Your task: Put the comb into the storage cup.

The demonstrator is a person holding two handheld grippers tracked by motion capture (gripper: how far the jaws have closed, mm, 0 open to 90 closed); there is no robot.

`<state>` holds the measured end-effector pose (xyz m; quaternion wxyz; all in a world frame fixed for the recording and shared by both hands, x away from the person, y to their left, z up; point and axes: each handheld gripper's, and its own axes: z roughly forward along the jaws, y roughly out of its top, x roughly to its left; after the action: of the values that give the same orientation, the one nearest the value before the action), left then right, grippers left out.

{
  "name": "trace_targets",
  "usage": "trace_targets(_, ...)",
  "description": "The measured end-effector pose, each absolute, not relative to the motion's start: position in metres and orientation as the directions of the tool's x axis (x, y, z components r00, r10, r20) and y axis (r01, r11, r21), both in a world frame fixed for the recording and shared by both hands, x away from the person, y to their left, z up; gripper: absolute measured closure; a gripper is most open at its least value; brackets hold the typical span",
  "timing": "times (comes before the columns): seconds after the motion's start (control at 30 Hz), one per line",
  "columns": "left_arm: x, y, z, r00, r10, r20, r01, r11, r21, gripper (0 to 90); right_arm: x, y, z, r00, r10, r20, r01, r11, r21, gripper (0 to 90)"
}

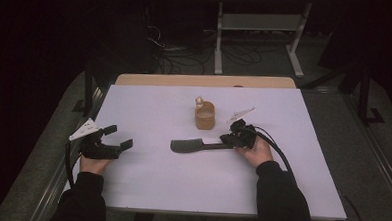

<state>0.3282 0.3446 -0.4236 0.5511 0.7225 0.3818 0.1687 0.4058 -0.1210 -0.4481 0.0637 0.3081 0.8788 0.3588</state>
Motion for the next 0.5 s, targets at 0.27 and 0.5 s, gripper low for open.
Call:
trace_targets(0.27,0.328,0.344,-0.424,0.653,0.737,-0.177,0.369,-0.106,0.923,0.0,0.396,-0.122,-0.45,-0.813,0.571,0.112,0.481,0.55,0.683,88.8)
trace_targets(0.5,0.328,0.344,-0.424,0.653,0.736,-0.179,0.374,-0.107,0.921,0.0,0.391,-0.121,-0.449,-0.823,0.557,0.11,0.474,0.568,0.673,88.8)
